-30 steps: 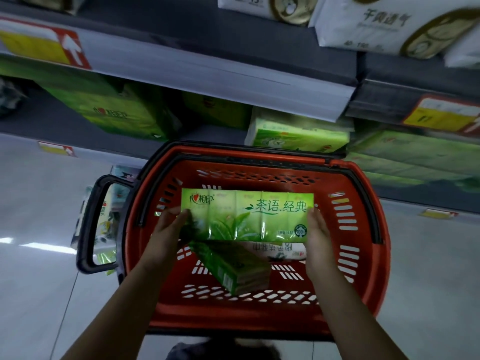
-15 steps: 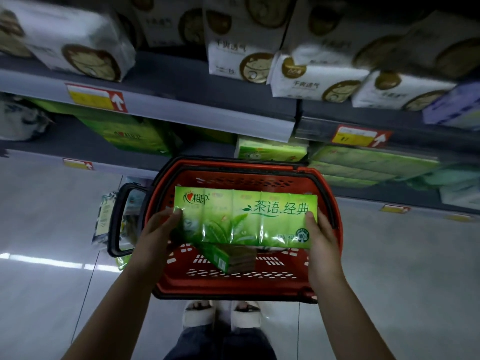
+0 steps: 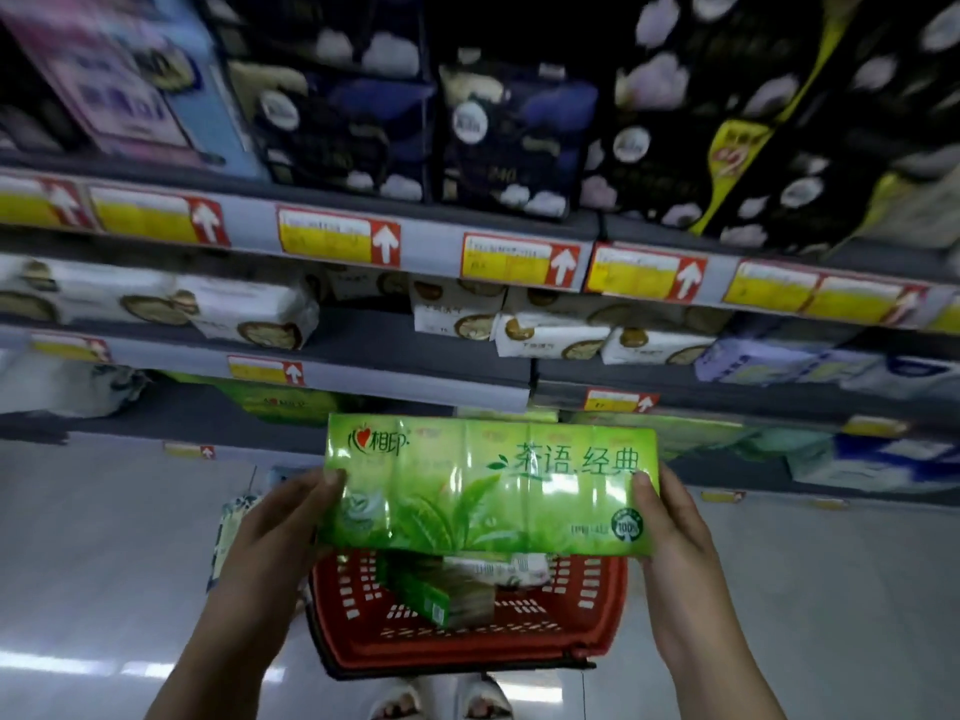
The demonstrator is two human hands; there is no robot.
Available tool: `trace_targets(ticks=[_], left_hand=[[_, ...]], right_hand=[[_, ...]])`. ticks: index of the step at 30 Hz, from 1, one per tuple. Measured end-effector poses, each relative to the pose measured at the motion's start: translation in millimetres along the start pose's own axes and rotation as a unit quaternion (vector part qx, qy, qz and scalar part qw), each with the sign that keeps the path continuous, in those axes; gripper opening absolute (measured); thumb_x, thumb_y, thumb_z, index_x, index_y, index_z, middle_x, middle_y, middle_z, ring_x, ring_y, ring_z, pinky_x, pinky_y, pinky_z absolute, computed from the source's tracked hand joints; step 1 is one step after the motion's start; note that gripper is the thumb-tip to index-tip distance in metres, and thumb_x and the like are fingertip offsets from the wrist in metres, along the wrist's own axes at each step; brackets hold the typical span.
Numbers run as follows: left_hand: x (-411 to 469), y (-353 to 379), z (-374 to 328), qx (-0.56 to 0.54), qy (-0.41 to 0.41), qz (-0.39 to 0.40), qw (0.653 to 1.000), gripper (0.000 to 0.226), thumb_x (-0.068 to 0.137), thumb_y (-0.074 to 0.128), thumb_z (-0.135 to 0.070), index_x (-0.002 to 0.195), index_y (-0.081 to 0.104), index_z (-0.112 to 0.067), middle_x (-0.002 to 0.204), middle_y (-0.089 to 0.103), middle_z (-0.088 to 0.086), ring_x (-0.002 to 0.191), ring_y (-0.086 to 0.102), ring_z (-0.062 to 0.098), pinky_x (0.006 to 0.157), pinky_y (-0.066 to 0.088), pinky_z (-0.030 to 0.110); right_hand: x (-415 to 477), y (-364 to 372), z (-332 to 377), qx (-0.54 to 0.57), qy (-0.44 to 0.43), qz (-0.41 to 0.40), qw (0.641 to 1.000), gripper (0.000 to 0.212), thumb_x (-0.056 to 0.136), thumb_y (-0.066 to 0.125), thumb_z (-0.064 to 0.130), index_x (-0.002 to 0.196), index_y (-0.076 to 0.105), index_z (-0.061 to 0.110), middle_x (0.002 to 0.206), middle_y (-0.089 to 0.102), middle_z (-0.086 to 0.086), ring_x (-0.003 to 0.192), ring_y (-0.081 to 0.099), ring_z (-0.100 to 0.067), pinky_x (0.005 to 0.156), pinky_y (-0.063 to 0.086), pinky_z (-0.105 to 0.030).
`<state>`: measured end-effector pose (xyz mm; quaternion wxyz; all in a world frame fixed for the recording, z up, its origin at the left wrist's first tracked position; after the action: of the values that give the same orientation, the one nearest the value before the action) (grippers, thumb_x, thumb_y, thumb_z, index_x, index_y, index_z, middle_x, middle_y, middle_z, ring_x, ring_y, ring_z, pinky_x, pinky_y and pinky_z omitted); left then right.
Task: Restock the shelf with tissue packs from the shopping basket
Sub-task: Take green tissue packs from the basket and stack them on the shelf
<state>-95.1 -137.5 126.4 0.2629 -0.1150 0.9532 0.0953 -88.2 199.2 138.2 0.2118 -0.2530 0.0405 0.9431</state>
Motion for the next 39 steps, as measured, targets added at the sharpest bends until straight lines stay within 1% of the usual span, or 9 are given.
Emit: trace_targets(ticks=[2,10,14,18,21,26,28,33,39], left_hand=[[-9.6,7.8,-25.8,0.001,0.005,0.004,1.000,0.065,0.056,0.079,-0.058,0.099,0.070,-0.011,0.094,0.074,0.013,0.089,0.071,0.031,0.064,0.056,0.034],[-49.1,31.4,-154.0,0.011,0.064,0.022,0.998,0.031,0.071,0.066,-0.038,0.090,0.071,-0.014,0.085,0.076,0.004,0.074,0.073,0.016,0.059,0.057,0.030],[-72.0,41.4,-209.3,0.022,0.108,0.041,0.993,0.054,0.059,0.076,-0.056,0.091,0.075,-0.013,0.092,0.076,0.009,0.090,0.071,0.027,0.079,0.053,0.038],[-98.9,51.4,-259.0,0.021,0.134,0.054,0.989,0.028,0.065,0.068,-0.047,0.081,0.078,-0.025,0.084,0.076,-0.006,0.094,0.068,0.024,0.085,0.050,0.043],[-120.9,58.7,-292.7,0.027,0.173,0.078,0.981,0.061,0.039,0.078,-0.071,0.082,0.078,-0.029,0.089,0.076,-0.001,0.086,0.071,0.018,0.079,0.053,0.040],[-145.5,70.5,-336.8,0.019,0.197,0.065,0.978,0.014,0.081,0.066,-0.033,0.080,0.078,-0.026,0.089,0.076,-0.006,0.095,0.068,0.023,0.084,0.051,0.044],[-156.7,76.0,-356.6,0.024,0.213,0.057,0.975,0.020,0.089,0.060,-0.022,0.076,0.074,-0.025,0.074,0.074,-0.013,0.087,0.066,0.020,0.076,0.050,0.038],[-190.0,79.8,-400.7,0.005,0.250,0.078,0.965,0.011,0.084,0.060,-0.030,0.089,0.070,-0.027,0.092,0.074,-0.011,0.099,0.065,0.016,0.082,0.048,0.036],[-222.7,81.1,-436.7,-0.007,0.268,0.116,0.956,0.038,0.071,0.064,-0.047,0.103,0.071,-0.027,0.106,0.070,-0.017,0.109,0.058,0.002,0.099,0.037,0.035]], right_hand=[[-11.8,-1.7,28.0,0.003,0.001,-0.019,1.000,0.047,0.090,0.058,0.036,0.135,0.046,0.037,0.121,0.052,0.018,0.118,0.047,-0.010,0.110,0.034,-0.043],[-61.9,5.4,140.0,0.014,-0.037,-0.029,0.999,0.049,0.089,0.055,0.049,0.136,0.045,0.042,0.143,0.044,0.013,0.129,0.045,-0.017,0.109,0.036,-0.050],[-87.8,5.6,190.1,0.012,-0.059,-0.019,0.998,0.049,0.088,0.054,0.049,0.135,0.046,0.040,0.144,0.044,0.010,0.127,0.046,-0.018,0.108,0.036,-0.048],[-113.7,-1.1,243.0,0.014,-0.094,-0.031,0.995,0.051,0.090,0.053,0.046,0.139,0.041,0.038,0.148,0.037,0.012,0.134,0.039,-0.018,0.108,0.032,-0.046],[-135.0,-7.1,280.0,0.009,-0.123,-0.046,0.991,0.050,0.090,0.052,0.047,0.138,0.041,0.039,0.148,0.036,0.013,0.134,0.037,-0.017,0.110,0.031,-0.047],[-174.8,-21.7,323.0,0.031,-0.143,-0.091,0.985,0.053,0.092,0.050,0.049,0.142,0.035,0.042,0.153,0.028,0.016,0.139,0.031,-0.017,0.113,0.027,-0.048],[-190.0,-25.1,337.3,0.034,-0.149,-0.099,0.983,0.053,0.092,0.049,0.050,0.142,0.034,0.044,0.153,0.028,0.016,0.140,0.031,-0.018,0.113,0.027,-0.050],[-223.8,-24.9,379.2,0.028,-0.203,-0.098,0.974,0.051,0.092,0.048,0.051,0.141,0.037,0.042,0.151,0.032,0.015,0.136,0.036,-0.015,0.111,0.031,-0.048],[-260.7,-23.7,413.0,0.030,-0.242,-0.105,0.964,0.049,0.094,0.046,0.047,0.141,0.036,0.040,0.148,0.034,0.015,0.133,0.037,-0.014,0.108,0.032,-0.043]])
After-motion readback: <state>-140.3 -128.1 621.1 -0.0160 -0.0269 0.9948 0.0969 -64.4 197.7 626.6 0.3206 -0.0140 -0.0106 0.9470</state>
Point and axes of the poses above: each hand's wrist, its own x-axis towards the middle knuckle, its own y-axis out of the palm, z = x × y, the point moved 10 cm from there along x, towards the middle knuckle
